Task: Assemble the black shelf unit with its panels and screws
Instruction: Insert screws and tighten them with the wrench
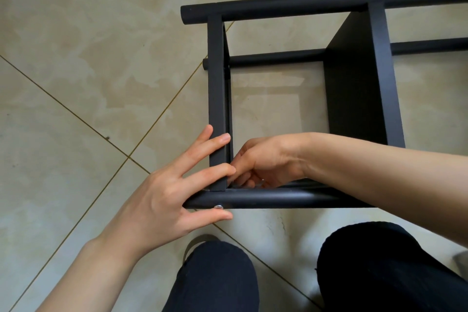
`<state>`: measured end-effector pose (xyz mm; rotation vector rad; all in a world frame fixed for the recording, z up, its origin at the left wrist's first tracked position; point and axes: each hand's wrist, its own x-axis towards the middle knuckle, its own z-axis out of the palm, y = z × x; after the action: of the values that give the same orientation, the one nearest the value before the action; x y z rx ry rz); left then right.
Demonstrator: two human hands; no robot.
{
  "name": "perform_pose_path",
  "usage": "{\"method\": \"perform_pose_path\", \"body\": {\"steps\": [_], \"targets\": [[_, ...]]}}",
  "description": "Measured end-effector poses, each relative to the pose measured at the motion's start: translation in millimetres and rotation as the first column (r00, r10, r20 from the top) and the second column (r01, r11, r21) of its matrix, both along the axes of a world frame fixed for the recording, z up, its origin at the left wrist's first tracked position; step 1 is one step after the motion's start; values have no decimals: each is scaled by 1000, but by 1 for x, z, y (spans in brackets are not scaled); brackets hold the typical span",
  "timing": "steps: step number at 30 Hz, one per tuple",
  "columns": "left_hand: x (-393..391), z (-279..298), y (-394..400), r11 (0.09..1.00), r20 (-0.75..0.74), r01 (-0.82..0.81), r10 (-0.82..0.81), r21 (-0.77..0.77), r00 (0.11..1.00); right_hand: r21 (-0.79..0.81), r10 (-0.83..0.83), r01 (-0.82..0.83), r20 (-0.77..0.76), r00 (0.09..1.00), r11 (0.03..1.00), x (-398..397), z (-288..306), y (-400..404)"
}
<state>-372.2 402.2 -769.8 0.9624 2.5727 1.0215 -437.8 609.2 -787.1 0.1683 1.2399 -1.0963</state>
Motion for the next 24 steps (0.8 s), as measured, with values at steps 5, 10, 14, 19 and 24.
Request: {"method": "perform_pose_path", "body": {"steps": [5, 10, 14, 19, 24], "targets": [[5, -3, -1, 1000, -63, -25, 25, -2, 998, 27, 21, -22, 8, 1000, 999, -4, 1, -1], [17, -3, 5, 990, -48, -133, 135, 41, 990, -59, -81, 78, -44, 996, 995, 6, -5, 5], [24, 1, 11, 979, 13, -199, 199, 37, 980, -91, -71, 59, -137, 988, 994, 8, 6, 15], [34, 11, 16, 946, 8, -323, 323, 10, 946, -38, 34, -47, -282, 959, 998, 6, 27, 41], [50, 22, 29, 874, -125, -483, 475, -45, 871, 147, 192, -132, -557, 808, 980, 23, 44, 62]]}}
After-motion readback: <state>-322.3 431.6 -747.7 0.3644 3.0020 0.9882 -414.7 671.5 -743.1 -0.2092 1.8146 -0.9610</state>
